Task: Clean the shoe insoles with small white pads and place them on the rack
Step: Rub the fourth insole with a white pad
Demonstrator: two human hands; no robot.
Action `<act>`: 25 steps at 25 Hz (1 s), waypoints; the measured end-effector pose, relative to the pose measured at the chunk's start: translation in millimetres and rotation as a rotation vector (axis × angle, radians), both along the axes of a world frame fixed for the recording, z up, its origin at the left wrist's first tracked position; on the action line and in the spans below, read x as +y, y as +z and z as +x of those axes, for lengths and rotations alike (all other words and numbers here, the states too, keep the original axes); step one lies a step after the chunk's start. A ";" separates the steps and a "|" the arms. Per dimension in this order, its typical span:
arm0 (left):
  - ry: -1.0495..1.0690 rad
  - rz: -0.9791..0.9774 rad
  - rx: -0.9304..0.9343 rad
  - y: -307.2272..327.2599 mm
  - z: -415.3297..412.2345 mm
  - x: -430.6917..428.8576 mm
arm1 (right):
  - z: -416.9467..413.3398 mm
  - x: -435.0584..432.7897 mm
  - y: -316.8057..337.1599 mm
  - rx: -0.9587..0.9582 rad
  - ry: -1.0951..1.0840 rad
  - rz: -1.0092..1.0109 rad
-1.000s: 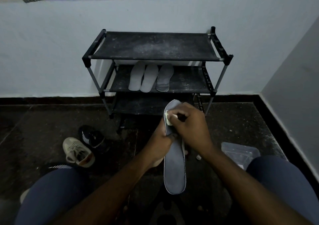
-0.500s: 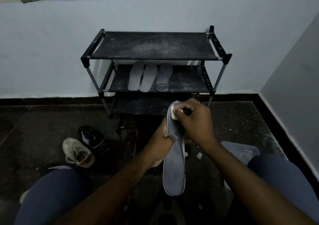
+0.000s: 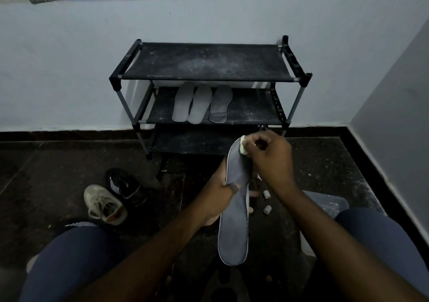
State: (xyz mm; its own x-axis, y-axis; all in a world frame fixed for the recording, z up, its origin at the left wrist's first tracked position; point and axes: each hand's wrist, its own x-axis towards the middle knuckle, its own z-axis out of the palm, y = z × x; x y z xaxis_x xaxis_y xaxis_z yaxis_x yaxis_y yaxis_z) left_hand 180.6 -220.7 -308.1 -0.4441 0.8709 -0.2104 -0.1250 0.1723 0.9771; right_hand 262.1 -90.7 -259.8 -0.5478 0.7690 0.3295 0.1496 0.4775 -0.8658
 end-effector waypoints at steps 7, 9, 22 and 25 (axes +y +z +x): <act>0.015 0.037 -0.007 -0.5 -3.6 -0.1 | -2.7 -17.5 -3.2 -0.037 0.143 0.088; 0.012 0.016 0.000 1.0 -1.7 0.0 | -2.4 -3.2 -2.2 -0.012 0.031 0.018; 0.038 0.036 -0.045 -2.9 -6.8 -0.5 | -3.7 -6.5 -6.0 -0.019 -0.017 0.031; 0.064 0.039 0.005 3.1 -5.8 1.2 | -2.5 -22.4 -8.0 -0.047 0.056 0.044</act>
